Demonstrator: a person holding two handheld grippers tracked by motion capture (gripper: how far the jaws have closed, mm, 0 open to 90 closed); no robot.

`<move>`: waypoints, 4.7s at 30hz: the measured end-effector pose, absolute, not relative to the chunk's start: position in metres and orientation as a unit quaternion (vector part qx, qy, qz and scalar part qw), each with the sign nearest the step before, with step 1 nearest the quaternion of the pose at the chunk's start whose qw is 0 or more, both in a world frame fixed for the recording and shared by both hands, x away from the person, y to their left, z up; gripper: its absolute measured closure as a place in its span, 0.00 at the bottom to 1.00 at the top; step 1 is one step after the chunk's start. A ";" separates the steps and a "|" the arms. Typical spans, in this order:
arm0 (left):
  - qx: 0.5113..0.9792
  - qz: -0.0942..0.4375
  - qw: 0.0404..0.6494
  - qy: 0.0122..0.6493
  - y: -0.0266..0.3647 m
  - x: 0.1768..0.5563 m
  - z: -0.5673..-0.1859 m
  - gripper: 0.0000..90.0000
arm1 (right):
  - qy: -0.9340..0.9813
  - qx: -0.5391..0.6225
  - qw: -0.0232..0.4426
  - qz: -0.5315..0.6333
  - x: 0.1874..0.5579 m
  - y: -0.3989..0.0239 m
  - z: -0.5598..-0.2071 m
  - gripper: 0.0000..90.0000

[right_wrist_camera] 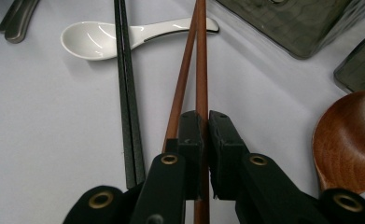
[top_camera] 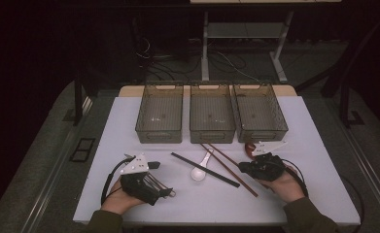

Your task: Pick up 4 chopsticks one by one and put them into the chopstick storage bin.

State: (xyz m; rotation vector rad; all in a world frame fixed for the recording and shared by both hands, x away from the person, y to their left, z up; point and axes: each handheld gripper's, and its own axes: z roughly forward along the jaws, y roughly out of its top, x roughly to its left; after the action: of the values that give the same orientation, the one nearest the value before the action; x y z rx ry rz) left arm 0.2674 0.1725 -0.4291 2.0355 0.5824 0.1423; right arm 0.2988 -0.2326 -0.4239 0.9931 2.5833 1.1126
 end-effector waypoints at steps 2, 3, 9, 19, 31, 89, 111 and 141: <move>0.837 0.058 0.489 0.239 0.173 0.267 -0.429 0.00 | 0.864 0.330 0.079 0.372 0.299 -0.233 -0.424 0.94; 0.837 0.059 0.489 0.239 0.173 0.267 -0.429 0.00 | 0.864 0.330 0.078 0.372 0.299 -0.233 -0.423 0.94; 0.837 0.058 0.489 0.239 0.173 0.267 -0.429 0.00 | 0.862 0.325 0.078 0.381 0.297 -0.234 -0.420 0.94; 0.836 0.059 0.491 0.238 0.172 0.267 -0.429 0.00 | 0.857 0.319 0.073 0.398 0.297 -0.233 -0.414 0.94; 0.837 0.057 0.489 0.238 0.171 0.267 -0.431 0.00 | 0.847 0.313 0.073 0.424 0.304 -0.228 -0.401 0.94; 0.830 0.053 0.501 0.240 0.168 0.266 -0.432 0.00 | 0.808 0.339 0.079 0.476 0.383 -0.159 -0.361 0.94; 0.827 0.049 0.505 0.240 0.167 0.266 -0.431 0.00 | 0.800 0.350 0.086 0.480 0.417 -0.107 -0.354 0.94; 0.832 0.048 0.501 0.233 0.169 0.266 -0.431 0.00 | 0.796 0.361 0.097 0.475 0.463 -0.020 -0.354 0.94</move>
State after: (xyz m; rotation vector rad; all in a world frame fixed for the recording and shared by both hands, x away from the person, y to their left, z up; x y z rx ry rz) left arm 0.2664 0.1685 -0.4311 2.0104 0.5640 0.1163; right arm 0.4634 -0.0195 -0.3544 1.0697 2.3575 1.4068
